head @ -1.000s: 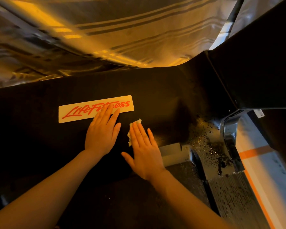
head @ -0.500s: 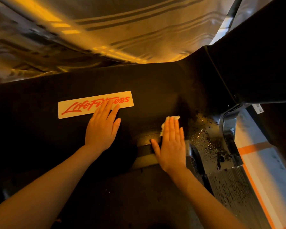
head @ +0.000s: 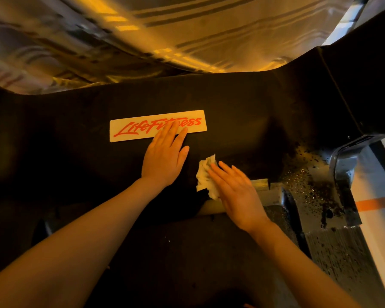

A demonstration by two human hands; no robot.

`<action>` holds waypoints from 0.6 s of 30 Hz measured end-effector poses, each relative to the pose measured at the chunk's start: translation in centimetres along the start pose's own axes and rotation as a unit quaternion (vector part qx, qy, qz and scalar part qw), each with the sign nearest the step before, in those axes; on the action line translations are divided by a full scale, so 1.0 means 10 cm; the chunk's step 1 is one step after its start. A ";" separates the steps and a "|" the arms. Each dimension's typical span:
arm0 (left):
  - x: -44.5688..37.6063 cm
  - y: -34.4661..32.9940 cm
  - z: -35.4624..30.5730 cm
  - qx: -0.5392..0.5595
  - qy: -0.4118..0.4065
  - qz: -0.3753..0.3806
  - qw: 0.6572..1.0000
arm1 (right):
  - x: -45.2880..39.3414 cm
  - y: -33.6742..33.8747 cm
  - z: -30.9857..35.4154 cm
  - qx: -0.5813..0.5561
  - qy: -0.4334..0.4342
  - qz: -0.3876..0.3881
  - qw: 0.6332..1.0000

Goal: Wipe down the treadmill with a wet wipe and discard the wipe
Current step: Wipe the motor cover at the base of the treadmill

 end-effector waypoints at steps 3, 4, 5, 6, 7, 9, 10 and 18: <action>0.00 -0.01 0.00 -0.007 -0.004 -0.001 1.000 | 0.03 -0.02 -0.07 0.048 0.078 0.009 0.996; 0.00 -0.01 0.01 -0.008 -0.005 0.000 1.000 | 0.01 -0.02 -0.09 0.068 0.100 0.016 0.993; 0.00 -0.01 0.01 -0.009 -0.005 0.000 1.000 | -0.01 -0.01 -0.10 0.084 0.120 0.024 0.989; 0.00 -0.01 0.01 -0.011 -0.005 0.000 1.000 | -0.04 -0.01 -0.10 0.095 0.140 0.032 0.985; 0.00 -0.02 0.01 -0.013 -0.005 -0.001 1.000 | -0.08 -0.01 -0.08 0.100 0.161 0.037 0.981; 0.00 -0.02 0.01 -0.017 -0.004 -0.002 1.000 | -0.14 -0.02 -0.02 0.099 0.200 0.041 0.974; 0.00 -0.03 0.02 -0.021 -0.004 -0.002 1.000 | -0.16 -0.03 0.01 0.100 0.215 0.041 0.971; -0.01 -0.06 0.03 -0.033 -0.009 -0.006 0.999 | -0.15 -0.14 0.08 0.027 0.191 0.030 0.981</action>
Point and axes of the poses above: each hand's wrist, its own x-axis away from the middle knuckle, its own y-axis out of the back of the hand, z = x × y, the point moved 6 cm from there along -x, towards the middle knuckle, and after that the axes turned 8 degrees about -y, right-handed, at the moved point
